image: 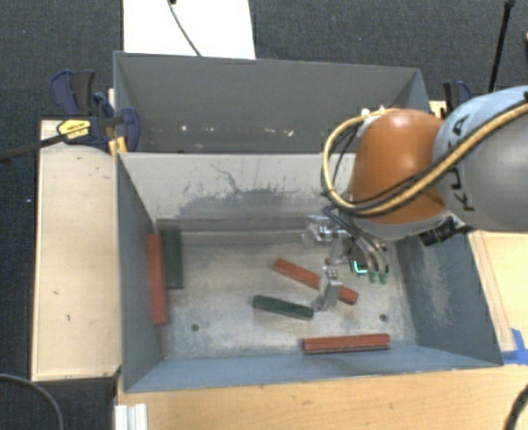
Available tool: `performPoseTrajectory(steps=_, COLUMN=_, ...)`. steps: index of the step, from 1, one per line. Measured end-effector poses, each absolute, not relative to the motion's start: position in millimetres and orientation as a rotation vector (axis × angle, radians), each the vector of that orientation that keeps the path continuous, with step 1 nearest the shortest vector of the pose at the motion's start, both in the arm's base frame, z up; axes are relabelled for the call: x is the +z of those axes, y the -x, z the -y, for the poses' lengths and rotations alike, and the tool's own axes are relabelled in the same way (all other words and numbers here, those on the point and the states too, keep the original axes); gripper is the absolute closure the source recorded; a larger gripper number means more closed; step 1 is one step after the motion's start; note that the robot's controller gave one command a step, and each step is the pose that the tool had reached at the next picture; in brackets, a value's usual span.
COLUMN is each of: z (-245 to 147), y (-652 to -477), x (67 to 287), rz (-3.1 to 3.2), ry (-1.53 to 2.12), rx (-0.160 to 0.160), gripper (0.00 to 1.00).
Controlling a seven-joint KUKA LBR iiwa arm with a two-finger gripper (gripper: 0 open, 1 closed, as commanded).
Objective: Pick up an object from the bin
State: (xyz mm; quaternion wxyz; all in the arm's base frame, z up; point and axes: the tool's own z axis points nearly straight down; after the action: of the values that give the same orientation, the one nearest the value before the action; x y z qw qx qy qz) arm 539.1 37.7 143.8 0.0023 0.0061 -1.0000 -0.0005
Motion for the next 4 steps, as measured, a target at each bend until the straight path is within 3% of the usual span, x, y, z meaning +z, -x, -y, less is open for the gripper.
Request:
performPoseTrajectory(steps=1, z=-60, y=-553.1, x=67, rz=3.137, ry=0.076, rx=-0.001, gripper=0.00)
performPoseTrajectory(steps=2, z=-59, y=-555.3, x=74, rz=3.142, ry=0.081, rx=-0.003, gripper=1.00)
performPoseTrajectory(steps=3, z=-33, y=-575.0, x=208, rz=3.154, ry=0.046, rx=-0.001, gripper=1.00)
performPoseTrajectory(steps=4, z=-33, y=-572.9, x=203, rz=3.144, ry=0.045, rx=-0.001, gripper=0.00)
